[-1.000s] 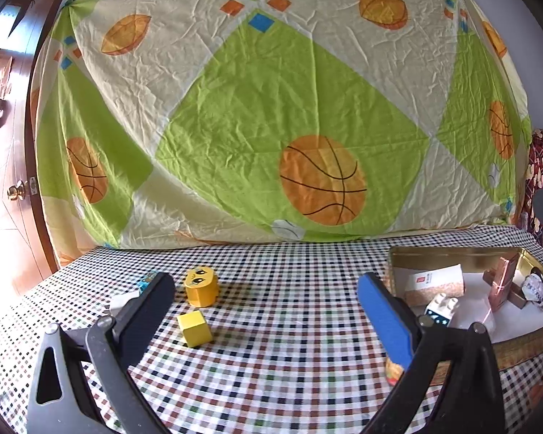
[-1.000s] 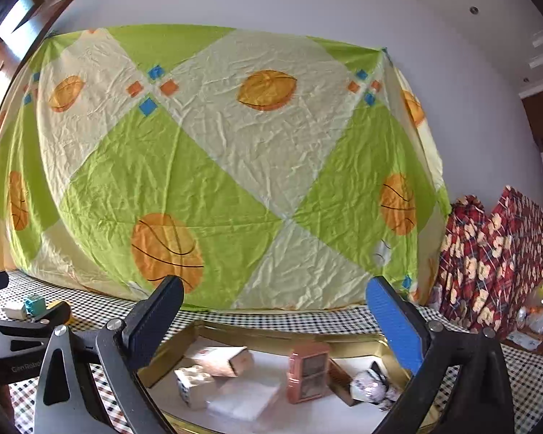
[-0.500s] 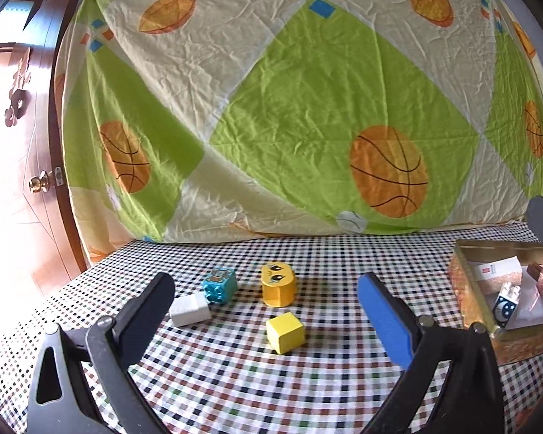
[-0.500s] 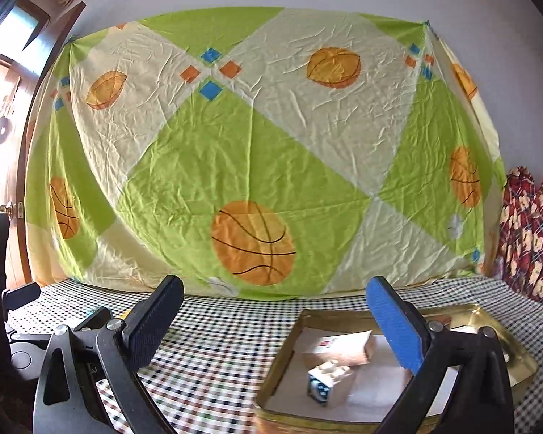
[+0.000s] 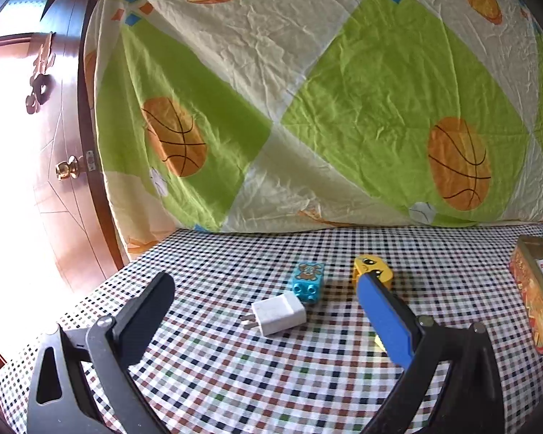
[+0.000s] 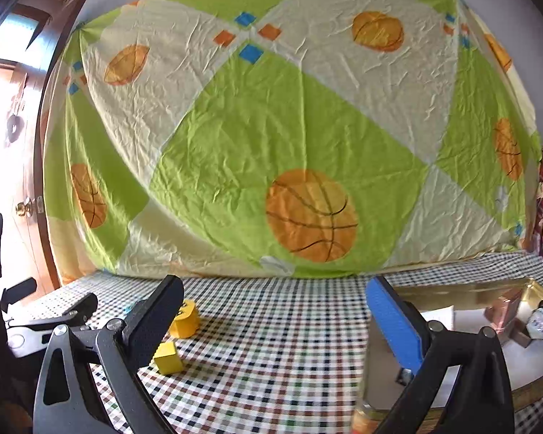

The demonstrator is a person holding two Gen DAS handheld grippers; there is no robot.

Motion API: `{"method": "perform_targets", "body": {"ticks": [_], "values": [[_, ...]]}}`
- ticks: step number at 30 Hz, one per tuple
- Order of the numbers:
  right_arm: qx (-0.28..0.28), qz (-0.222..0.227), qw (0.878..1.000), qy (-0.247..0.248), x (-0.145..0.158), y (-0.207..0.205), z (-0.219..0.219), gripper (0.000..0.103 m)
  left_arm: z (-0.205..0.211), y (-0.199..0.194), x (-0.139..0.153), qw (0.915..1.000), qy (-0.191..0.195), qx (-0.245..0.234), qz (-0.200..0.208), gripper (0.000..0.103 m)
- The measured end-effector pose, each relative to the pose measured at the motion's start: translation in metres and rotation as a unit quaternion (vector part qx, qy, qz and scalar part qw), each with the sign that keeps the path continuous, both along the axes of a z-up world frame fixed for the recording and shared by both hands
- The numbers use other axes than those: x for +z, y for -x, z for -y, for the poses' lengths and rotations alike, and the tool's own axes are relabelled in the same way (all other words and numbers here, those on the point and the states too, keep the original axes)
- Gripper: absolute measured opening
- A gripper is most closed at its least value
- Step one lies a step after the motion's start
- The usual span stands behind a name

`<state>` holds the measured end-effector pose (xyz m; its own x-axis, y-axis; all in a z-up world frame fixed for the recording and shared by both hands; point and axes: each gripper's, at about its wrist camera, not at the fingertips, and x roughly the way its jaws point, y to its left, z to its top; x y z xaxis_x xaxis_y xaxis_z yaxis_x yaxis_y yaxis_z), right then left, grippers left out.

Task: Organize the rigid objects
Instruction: 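Grasp the yellow cube with the right tool while the left tool approaches the white charger plug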

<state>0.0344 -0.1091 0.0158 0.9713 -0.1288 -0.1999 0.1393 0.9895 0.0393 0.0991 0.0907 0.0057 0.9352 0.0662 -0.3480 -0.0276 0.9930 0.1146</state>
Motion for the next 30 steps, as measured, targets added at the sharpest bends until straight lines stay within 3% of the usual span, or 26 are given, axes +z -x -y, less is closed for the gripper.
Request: {"method": "perform_targets", "body": {"ticks": [10,15,19,22,24,25,27,30], "values": [[0.103,-0.134,0.985,0.026,-0.021,-0.056,-0.042,0.101,-0.05,-0.053,-0.018,0.9915,0.046,0.047,-0.112,0.102],[0.149,-0.2,0.968,0.02,-0.035,-0.082,-0.059,0.081,-0.067,-0.07,-0.031,0.9815,0.084,0.056,-0.163,0.102],[0.169,-0.241,0.956,0.015,-0.045,-0.099,-0.069,0.079,-0.067,-0.074,-0.037,0.9786,0.089,0.058,-0.177,0.102],[0.174,-0.281,0.943,0.032,-0.056,-0.112,-0.081,0.066,-0.061,-0.075,-0.038,0.9794,0.076,0.046,-0.181,0.102],[0.183,-0.298,0.936,0.037,-0.061,-0.116,-0.085,0.051,-0.055,-0.076,-0.039,0.9804,0.064,0.036,-0.183,0.102],[0.182,-0.301,0.935,0.037,-0.063,-0.117,-0.086,0.048,-0.053,-0.076,-0.04,0.9807,0.057,0.032,-0.184,0.102],[0.181,-0.3,0.936,0.031,-0.062,-0.116,-0.082,0.032,-0.048,-0.077,-0.041,0.9805,0.045,0.027,-0.19,0.102],[0.177,-0.289,0.941,0.015,-0.058,-0.114,-0.074,0.031,-0.044,-0.082,-0.045,0.9778,0.046,0.017,-0.204,0.102]]}}
